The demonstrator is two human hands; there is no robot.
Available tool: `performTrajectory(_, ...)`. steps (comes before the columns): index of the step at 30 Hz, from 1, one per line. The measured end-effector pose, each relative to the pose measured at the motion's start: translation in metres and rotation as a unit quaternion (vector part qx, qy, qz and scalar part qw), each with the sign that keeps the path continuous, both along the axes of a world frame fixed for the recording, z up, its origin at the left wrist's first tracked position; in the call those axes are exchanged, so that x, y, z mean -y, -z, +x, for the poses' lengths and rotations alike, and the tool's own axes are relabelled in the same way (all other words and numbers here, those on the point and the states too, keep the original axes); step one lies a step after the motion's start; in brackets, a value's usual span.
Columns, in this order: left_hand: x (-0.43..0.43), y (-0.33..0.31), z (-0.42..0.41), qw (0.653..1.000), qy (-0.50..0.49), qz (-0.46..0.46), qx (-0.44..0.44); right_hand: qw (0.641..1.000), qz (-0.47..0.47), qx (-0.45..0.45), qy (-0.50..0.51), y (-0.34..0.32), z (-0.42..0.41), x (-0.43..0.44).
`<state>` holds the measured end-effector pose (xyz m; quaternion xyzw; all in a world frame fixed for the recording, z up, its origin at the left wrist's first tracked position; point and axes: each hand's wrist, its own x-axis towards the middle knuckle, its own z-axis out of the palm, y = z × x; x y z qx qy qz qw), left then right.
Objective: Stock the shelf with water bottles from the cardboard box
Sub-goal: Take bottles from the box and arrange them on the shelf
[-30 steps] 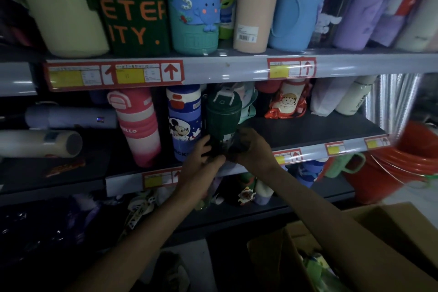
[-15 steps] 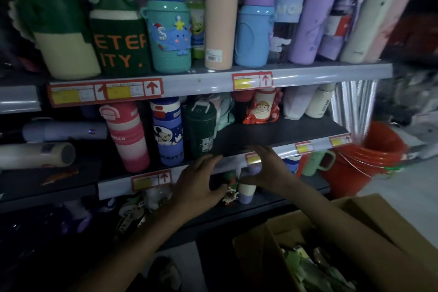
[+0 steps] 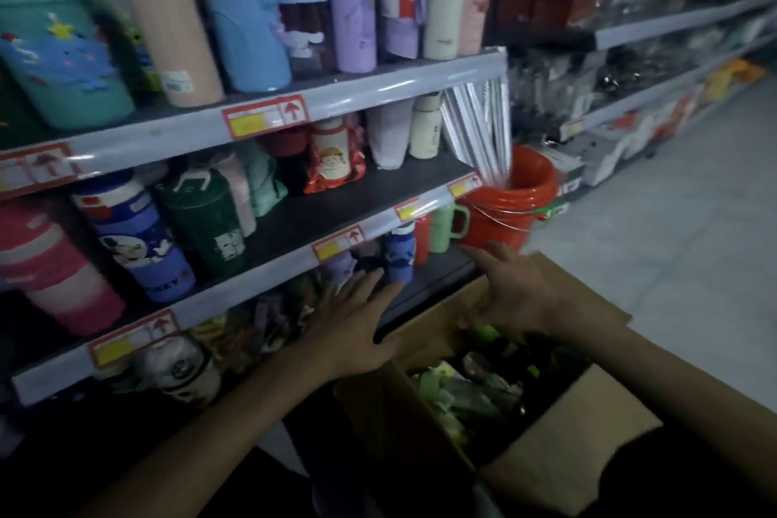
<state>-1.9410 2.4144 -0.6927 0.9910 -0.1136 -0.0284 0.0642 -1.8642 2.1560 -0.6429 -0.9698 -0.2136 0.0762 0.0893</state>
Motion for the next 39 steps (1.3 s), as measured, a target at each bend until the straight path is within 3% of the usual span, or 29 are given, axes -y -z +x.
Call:
performTrajectory(6,0.049,0.04,0.029,0.996,0.064,0.035,-0.054,0.997,-0.017,-0.065,0.034,0.038,0.001,0.056)
performTrajectory(10,0.074,0.083,0.05,0.99,0.089,0.048,-0.097,0.986,-0.091,-0.131,0.052,0.082,-0.002,0.085)
performTrajectory(14,0.093,0.126,0.07,0.981,0.105,0.087,-0.139,0.957,-0.211,-0.198,-0.005,0.122,-0.025,0.099)
performTrajectory(19,0.122,0.18,0.091,0.962,0.13,0.13,-0.204,0.91,-0.224,-0.345,-0.052,0.146,-0.042,0.118)
performTrajectory(25,0.15,0.236,0.108,0.941,0.159,0.19,-0.232,0.939,-0.228,-0.255,-0.028,0.166,-0.037,0.142)
performTrajectory(39,0.162,0.284,0.141,0.93,0.212,0.163,-0.252,0.953,-0.174,-0.245,-0.026,0.195,-0.033,0.145)
